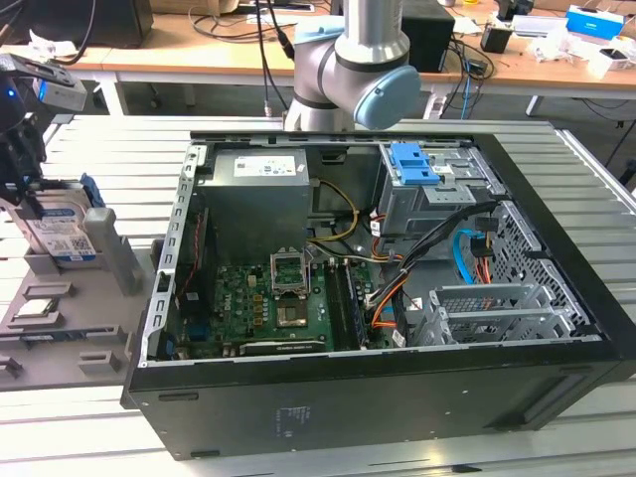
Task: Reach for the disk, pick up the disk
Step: 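Pick up the disk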
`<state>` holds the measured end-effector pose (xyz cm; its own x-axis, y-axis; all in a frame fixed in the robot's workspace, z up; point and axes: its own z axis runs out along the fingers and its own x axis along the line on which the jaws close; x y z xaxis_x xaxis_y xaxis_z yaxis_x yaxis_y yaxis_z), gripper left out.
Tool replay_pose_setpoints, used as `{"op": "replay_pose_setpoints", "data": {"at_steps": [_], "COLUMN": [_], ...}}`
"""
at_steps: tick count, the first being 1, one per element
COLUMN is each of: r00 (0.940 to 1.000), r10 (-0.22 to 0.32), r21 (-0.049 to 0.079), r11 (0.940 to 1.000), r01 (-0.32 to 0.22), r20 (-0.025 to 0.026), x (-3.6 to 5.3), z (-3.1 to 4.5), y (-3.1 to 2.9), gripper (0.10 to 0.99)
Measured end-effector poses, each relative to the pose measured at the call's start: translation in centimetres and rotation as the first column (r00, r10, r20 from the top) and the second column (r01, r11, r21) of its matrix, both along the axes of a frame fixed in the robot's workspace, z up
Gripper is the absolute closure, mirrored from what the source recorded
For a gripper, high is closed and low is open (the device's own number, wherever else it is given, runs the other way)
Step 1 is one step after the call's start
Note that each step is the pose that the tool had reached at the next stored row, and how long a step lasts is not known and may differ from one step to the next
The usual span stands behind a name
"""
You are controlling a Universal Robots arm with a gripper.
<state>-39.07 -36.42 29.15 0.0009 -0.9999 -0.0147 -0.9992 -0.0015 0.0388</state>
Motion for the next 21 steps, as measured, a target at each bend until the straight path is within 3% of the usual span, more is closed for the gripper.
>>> {"op": "replay_pose_setpoints", "data": {"at_steps": [21], "r00": [1.0000], "r10": [0.000], "r21": [-0.003], "r11": [1.0000], "r01": [0.000], "r20": [-0.0001], "x": [0.00], "z": [2.59], "y": [0.05], "gripper": [0.722]}}
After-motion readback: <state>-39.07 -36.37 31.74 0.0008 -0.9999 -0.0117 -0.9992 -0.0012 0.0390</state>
